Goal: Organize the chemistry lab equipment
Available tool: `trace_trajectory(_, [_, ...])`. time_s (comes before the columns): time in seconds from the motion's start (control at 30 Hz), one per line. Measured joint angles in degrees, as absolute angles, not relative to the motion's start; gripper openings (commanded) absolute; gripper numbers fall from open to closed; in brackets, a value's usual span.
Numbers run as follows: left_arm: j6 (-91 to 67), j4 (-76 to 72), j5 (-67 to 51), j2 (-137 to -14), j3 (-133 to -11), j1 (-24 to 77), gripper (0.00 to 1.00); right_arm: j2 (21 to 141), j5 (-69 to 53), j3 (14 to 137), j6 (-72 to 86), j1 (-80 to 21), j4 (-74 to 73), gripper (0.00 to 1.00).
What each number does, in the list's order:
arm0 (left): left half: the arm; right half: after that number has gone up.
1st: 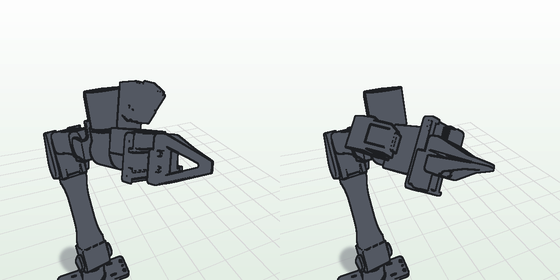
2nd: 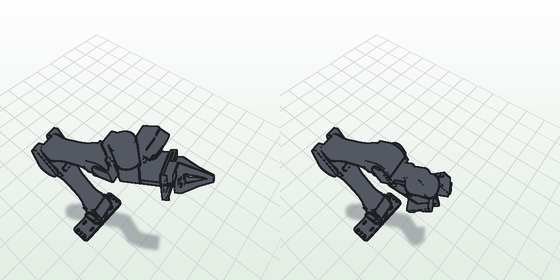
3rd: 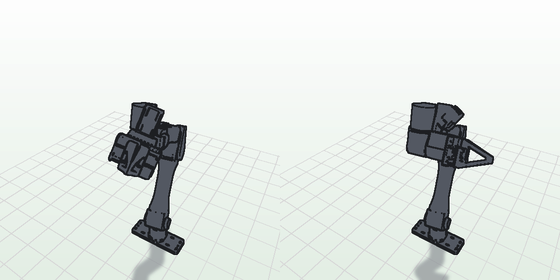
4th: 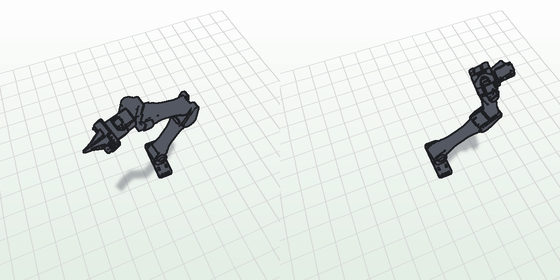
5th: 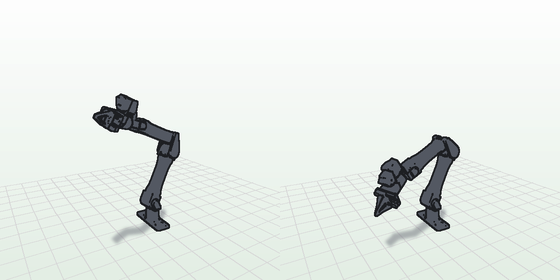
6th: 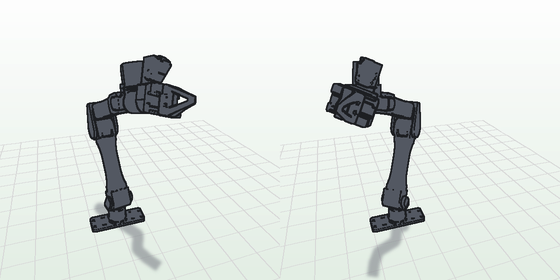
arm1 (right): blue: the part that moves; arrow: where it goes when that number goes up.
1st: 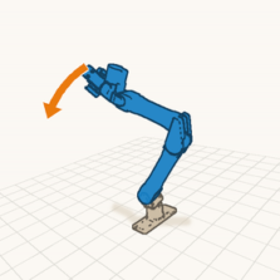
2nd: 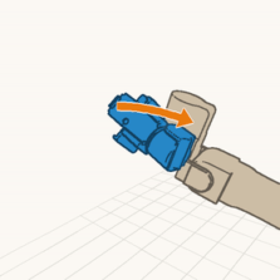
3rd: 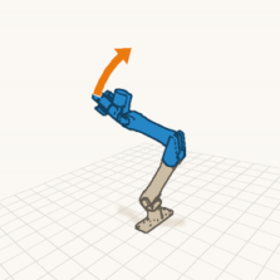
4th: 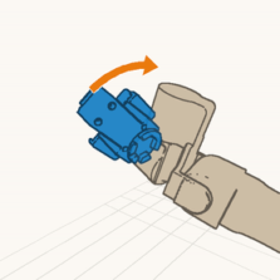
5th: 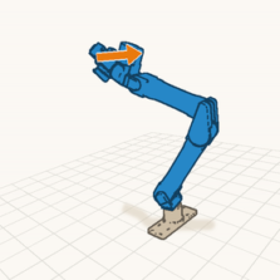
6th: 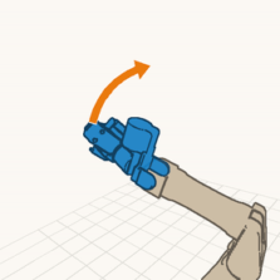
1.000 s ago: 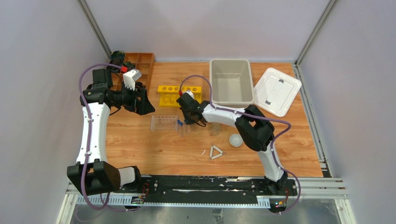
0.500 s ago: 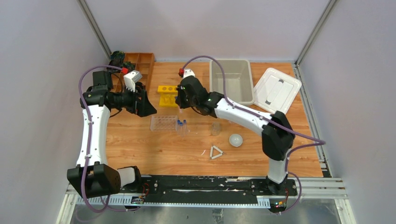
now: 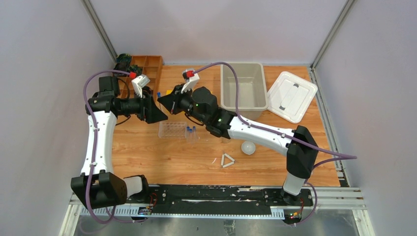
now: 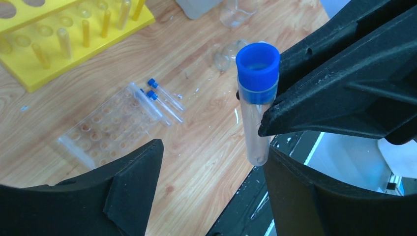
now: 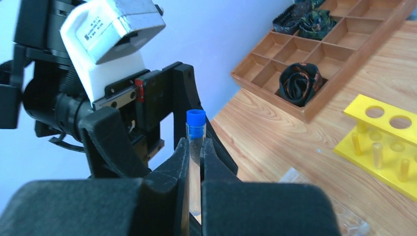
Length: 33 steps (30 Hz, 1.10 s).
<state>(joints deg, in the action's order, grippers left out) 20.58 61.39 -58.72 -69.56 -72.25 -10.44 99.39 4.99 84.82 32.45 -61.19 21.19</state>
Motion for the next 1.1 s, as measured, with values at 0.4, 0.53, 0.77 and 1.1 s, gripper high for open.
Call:
trace_trajectory(0.4, [20.4,61.4,-62.4,-68.9,-72.2,-10.4,0.51,99.4,6.3,82.9,33.4,-62.3,26.6,0.00])
trace_trajectory(0.53, [20.1,61.4,-63.0,-68.9,-72.2,-10.4,0.42,99.4,6.8,82.3,33.4,-62.5,27.2,0.00])
trace_trajectory(0.77, [19.6,61.8,-64.2,-69.1,-72.3,-10.4,0.18,99.4,7.3,82.1,33.4,-62.5,27.6,0.15])
trace_trajectory(1.1, [22.4,61.8,-60.1,-69.3,-72.3,-10.4,0.07,101.3,6.5,87.8,35.3,-61.9,17.3,0.51])
